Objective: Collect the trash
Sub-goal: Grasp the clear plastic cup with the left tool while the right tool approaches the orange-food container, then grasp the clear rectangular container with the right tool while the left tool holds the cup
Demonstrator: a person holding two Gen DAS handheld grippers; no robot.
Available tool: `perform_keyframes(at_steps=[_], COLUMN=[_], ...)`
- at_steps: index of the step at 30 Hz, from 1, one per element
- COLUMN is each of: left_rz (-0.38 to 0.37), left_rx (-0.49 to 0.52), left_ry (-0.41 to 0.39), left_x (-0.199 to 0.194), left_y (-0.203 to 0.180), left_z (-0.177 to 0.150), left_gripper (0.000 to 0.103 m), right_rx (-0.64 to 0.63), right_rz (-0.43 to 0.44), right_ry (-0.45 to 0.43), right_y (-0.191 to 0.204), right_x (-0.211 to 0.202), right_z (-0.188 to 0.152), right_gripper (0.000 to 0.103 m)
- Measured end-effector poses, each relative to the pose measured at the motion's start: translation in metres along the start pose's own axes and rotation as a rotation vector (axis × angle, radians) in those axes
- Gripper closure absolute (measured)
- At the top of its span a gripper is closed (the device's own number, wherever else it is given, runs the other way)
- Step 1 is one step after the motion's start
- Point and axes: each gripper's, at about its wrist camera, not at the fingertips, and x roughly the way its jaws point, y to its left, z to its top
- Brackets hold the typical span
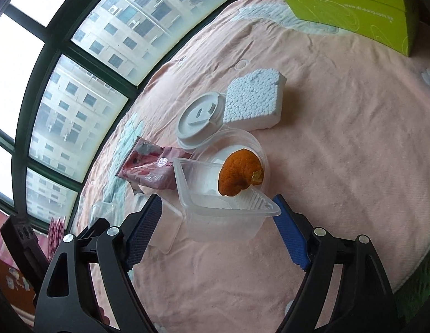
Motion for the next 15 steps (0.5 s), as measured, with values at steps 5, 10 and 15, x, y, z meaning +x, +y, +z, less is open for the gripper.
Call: perform_keyframes(at_steps=[5, 10, 15], left_rz=[0.001, 0.001, -0.001], left_rx=[-0.004, -0.006, -0.004], left_ry=[0.0, 0.0, 0.003], left_x=[-0.002, -0.002, -0.003], left_y=[0.0, 0.0, -0.001], left_z=[-0.001, -0.001, -0.002], left_gripper=[0.049, 0.049, 0.049], right_rx=[0.006, 0.032, 0.043], right_rz=[0.027, 0.039, 0.032], right_ry=[-0.021, -0.019, -0.025], right_y=[-0.002, -0.007, -0.01], right_x=[-0.002, 0.002, 0.0], right_z=[0.0, 0.005, 0.003], right_gripper=[0.03, 0.03, 0.044])
